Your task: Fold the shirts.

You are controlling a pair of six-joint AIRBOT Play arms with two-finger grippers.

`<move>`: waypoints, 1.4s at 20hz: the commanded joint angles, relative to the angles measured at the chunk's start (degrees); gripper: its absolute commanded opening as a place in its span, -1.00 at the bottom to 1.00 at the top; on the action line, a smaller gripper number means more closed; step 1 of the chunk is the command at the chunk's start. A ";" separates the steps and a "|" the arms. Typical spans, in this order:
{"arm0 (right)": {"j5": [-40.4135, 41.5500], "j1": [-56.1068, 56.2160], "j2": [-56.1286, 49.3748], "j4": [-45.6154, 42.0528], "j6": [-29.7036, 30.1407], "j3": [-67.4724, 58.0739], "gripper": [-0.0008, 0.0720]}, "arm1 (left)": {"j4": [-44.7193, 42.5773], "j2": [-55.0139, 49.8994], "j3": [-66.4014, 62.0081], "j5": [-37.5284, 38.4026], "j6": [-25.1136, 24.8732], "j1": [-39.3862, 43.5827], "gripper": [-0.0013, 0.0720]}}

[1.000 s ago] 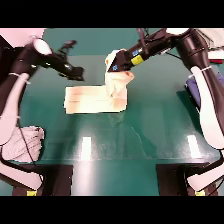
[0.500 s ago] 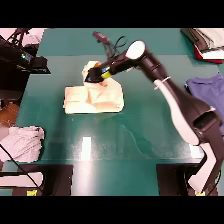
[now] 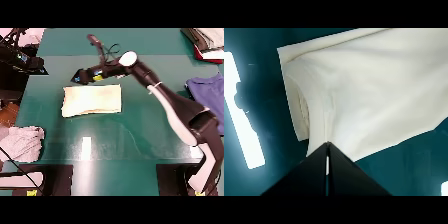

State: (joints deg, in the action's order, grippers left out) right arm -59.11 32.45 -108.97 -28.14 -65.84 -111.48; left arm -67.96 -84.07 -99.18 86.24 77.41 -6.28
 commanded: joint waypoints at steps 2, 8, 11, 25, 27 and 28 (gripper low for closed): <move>-9.75 -9.31 9.68 -11.21 -4.00 14.56 0.39 | 0.04 0.04 0.02 0.39 -0.52 -0.04 -0.88; -1.79 -21.51 17.51 -11.74 -10.16 39.54 1.00 | 0.09 0.04 0.02 0.15 -0.52 -0.04 -0.88; -0.72 -21.14 13.57 -4.48 -7.82 42.91 1.00 | 0.35 0.02 0.02 -0.26 -0.50 -0.04 -0.88; 0.63 -8.61 -5.84 5.66 -2.82 21.51 -0.91 | 0.72 0.02 0.02 0.90 -1.36 -0.04 -0.88; 0.44 -9.16 -5.29 5.51 -1.55 20.39 -0.93 | 0.76 0.02 0.02 0.92 -1.33 -0.04 -0.88; 0.50 -9.99 -4.15 5.22 -1.53 20.48 -0.93 | 0.83 0.02 0.02 1.05 -1.36 0.13 -0.88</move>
State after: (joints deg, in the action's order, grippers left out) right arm -58.46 23.00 -113.62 -23.00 -68.55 -89.32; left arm -67.22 -84.07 -99.15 87.02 76.16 -6.26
